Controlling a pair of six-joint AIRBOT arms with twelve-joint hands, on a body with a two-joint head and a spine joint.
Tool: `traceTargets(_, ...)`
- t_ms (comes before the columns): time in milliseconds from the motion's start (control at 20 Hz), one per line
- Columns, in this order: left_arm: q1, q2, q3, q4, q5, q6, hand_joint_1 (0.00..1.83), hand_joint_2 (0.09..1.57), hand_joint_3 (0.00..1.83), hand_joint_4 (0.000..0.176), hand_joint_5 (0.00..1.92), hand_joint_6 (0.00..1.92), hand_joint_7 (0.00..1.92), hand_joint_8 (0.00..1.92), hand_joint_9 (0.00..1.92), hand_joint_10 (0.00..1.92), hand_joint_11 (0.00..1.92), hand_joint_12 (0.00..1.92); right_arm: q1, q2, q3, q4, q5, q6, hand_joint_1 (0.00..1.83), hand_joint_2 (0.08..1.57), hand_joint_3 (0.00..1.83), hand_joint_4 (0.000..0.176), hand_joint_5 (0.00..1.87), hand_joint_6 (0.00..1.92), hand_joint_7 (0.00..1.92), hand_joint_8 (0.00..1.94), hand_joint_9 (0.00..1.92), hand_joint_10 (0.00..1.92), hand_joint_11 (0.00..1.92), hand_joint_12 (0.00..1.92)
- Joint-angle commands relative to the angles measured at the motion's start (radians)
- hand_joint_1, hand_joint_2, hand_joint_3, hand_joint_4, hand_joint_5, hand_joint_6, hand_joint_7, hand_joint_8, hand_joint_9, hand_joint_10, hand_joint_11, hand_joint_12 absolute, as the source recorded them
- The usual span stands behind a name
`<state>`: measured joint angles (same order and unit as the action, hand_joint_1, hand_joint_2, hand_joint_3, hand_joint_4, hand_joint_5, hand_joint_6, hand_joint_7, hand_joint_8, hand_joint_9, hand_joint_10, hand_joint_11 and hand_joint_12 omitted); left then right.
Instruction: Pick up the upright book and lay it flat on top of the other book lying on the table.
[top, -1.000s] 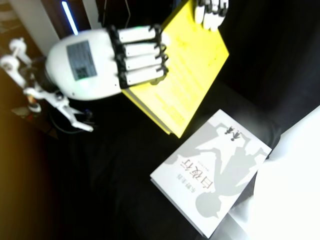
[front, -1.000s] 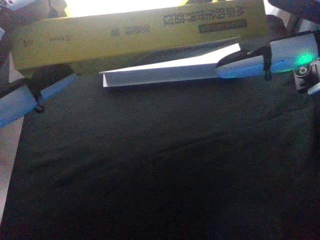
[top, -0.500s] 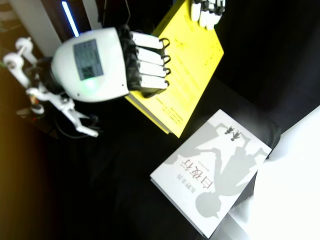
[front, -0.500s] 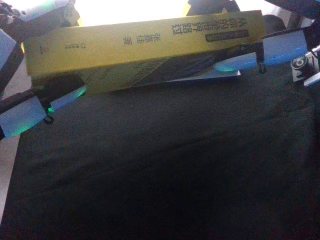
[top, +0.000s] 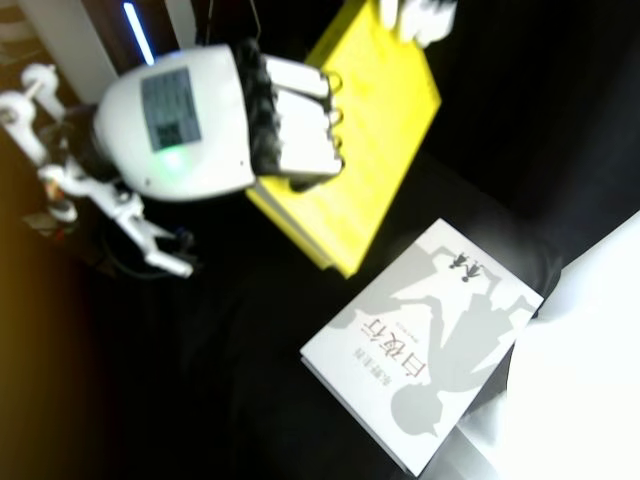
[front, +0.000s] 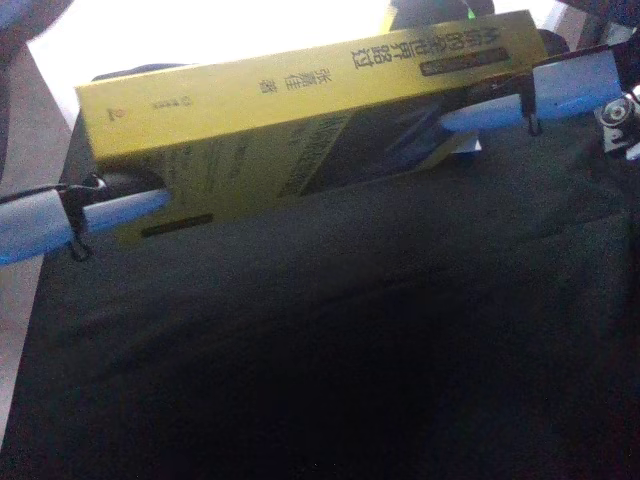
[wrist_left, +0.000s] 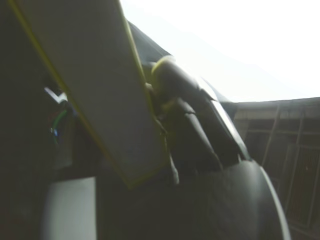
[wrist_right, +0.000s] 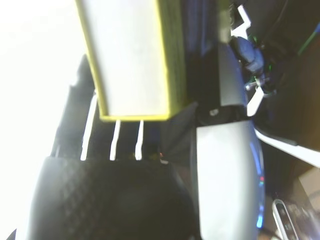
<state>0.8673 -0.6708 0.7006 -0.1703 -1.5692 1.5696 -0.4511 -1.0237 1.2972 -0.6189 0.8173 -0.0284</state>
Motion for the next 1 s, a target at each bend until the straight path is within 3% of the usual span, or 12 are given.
traceTargets(0,0.002,0.006,-0.004,0.009,-0.102,0.006,0.69,0.8,0.0,0.176,0.0,0.0,0.0,0.0,0.0,0.0,0.0,0.0,0.017,0.002,0.0,0.068,0.106,0.004,1.25,1.17,0.0,0.0,0.78,1.06,1.0,1.23,0.99,1.38,0.65,1.84)
traceTargets(50,0.009,0.008,-0.005,0.001,-0.101,0.006,0.71,0.79,0.0,0.176,0.0,0.0,0.0,0.0,0.0,0.0,0.0,0.0,0.017,0.003,-0.001,0.069,0.107,0.004,1.35,1.15,0.0,0.0,0.78,1.03,1.02,1.13,0.89,1.37,0.59,1.77)
traceTargets(100,0.022,0.009,-0.007,-0.01,-0.106,0.006,0.73,0.8,0.0,0.176,0.0,0.0,0.0,0.0,0.0,0.0,0.0,0.0,0.017,0.006,-0.002,0.073,0.107,0.004,1.27,1.17,0.0,0.0,0.76,1.09,1.0,1.22,0.98,1.38,0.54,1.75)
traceTargets(150,0.031,0.012,-0.008,-0.015,-0.111,0.006,0.76,0.8,0.0,0.176,0.0,0.0,0.0,0.0,0.0,0.0,0.0,0.0,0.017,0.008,-0.002,0.076,0.109,0.004,1.24,1.16,0.0,0.0,0.84,1.13,0.93,1.2,1.07,1.43,0.73,1.84)
traceTargets(350,0.116,0.034,-0.026,-0.074,-0.163,0.013,0.7,0.78,0.0,0.176,0.0,0.0,0.0,0.0,0.0,0.0,0.0,0.0,0.02,0.025,-0.006,0.128,0.162,-0.012,1.36,1.17,0.0,0.0,0.67,1.22,1.0,1.08,0.79,1.43,0.35,1.83)
traceTargets(450,0.129,0.035,-0.027,-0.086,-0.162,0.013,0.7,0.78,0.0,0.176,0.0,0.0,0.0,0.0,0.0,0.0,0.0,0.0,0.041,0.044,-0.017,0.158,0.176,-0.053,1.26,1.19,0.0,0.0,0.66,1.26,0.98,1.18,0.77,1.39,0.35,1.88)
traceTargets(500,0.132,0.034,-0.028,-0.086,-0.162,0.013,0.71,0.79,0.0,0.176,0.0,0.0,0.0,0.0,0.0,0.0,0.0,0.0,0.064,0.049,-0.018,0.158,0.177,-0.053,1.23,1.21,0.0,0.0,0.61,1.35,0.96,1.2,0.8,1.24,0.37,1.81)
traceTargets(550,0.134,0.034,-0.028,-0.088,-0.162,0.013,0.71,0.8,0.0,0.176,0.0,0.0,0.0,0.0,0.0,0.0,0.0,0.0,0.087,0.057,-0.018,0.156,0.177,-0.053,1.23,1.21,0.0,0.0,0.65,1.29,0.95,1.25,0.86,1.22,0.51,1.8)
traceTargets(600,0.137,0.033,-0.028,-0.094,-0.162,0.013,0.71,0.82,0.01,0.176,0.0,0.0,0.0,0.0,0.0,0.0,0.0,0.0,0.118,0.071,-0.018,0.156,0.177,-0.054,1.33,1.25,0.0,0.0,0.53,1.34,0.78,1.39,0.77,1.61,0.52,1.91)
traceTargets(700,0.138,0.03,-0.026,-0.097,-0.162,0.013,0.72,0.82,0.01,0.176,0.0,0.0,0.0,0.0,0.0,0.0,0.0,0.0,0.141,0.077,-0.016,0.156,0.176,-0.054,1.2,1.27,0.0,0.0,0.56,1.38,0.85,1.46,0.86,1.55,0.57,1.92)
traceTargets(850,0.139,0.029,-0.026,-0.097,-0.161,0.013,0.72,0.82,0.0,0.176,0.0,0.0,0.0,0.0,0.0,0.0,0.0,0.0,0.189,0.078,-0.007,0.157,0.166,-0.08,1.22,1.22,0.0,0.0,0.68,1.21,0.91,1.38,0.95,1.53,0.7,1.92)
traceTargets(950,0.139,0.024,-0.023,-0.097,-0.158,0.013,0.67,0.83,0.01,0.176,0.0,0.0,0.0,0.0,0.0,0.0,0.0,0.0,0.24,0.078,-0.005,0.16,0.118,-0.155,1.35,1.21,0.0,0.0,0.68,1.13,0.89,1.22,0.82,1.6,0.63,1.92)
